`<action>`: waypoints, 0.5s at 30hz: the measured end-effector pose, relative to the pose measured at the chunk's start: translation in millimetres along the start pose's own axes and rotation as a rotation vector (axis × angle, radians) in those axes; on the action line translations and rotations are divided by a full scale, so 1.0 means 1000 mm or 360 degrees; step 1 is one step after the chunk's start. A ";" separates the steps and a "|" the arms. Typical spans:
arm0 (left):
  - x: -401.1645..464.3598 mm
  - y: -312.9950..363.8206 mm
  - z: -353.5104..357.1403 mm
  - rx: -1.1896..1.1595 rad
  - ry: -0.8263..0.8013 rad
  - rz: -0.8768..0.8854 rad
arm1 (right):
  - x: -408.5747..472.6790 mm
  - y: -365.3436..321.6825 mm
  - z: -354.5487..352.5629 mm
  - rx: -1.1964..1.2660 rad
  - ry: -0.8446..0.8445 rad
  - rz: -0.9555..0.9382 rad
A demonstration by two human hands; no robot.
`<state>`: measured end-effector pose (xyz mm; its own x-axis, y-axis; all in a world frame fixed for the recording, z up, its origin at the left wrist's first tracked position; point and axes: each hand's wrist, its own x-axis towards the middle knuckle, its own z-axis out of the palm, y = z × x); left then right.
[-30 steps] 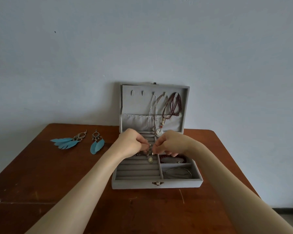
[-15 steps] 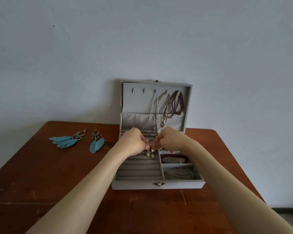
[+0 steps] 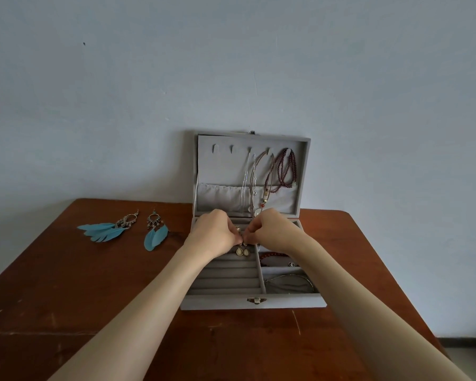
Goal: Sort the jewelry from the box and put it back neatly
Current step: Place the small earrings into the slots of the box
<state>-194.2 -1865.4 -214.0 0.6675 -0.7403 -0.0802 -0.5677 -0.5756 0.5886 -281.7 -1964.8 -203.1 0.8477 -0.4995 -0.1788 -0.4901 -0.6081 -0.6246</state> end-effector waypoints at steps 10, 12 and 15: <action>-0.018 -0.004 -0.005 0.0086 0.0024 0.0251 | -0.010 0.005 0.005 -0.0104 0.0197 -0.0140; -0.027 -0.009 -0.004 0.0224 0.0085 0.0342 | -0.020 0.008 0.006 -0.0207 0.0281 -0.0178; -0.036 -0.015 0.000 0.0421 0.0131 0.0373 | -0.037 0.012 0.010 -0.0399 0.0305 -0.0243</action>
<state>-209.5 -1830.4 -219.6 0.5347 -0.8387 0.1037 -0.8079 -0.4713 0.3537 -316.7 -1947.1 -211.6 0.8730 -0.4837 0.0630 -0.4156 -0.8052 -0.4230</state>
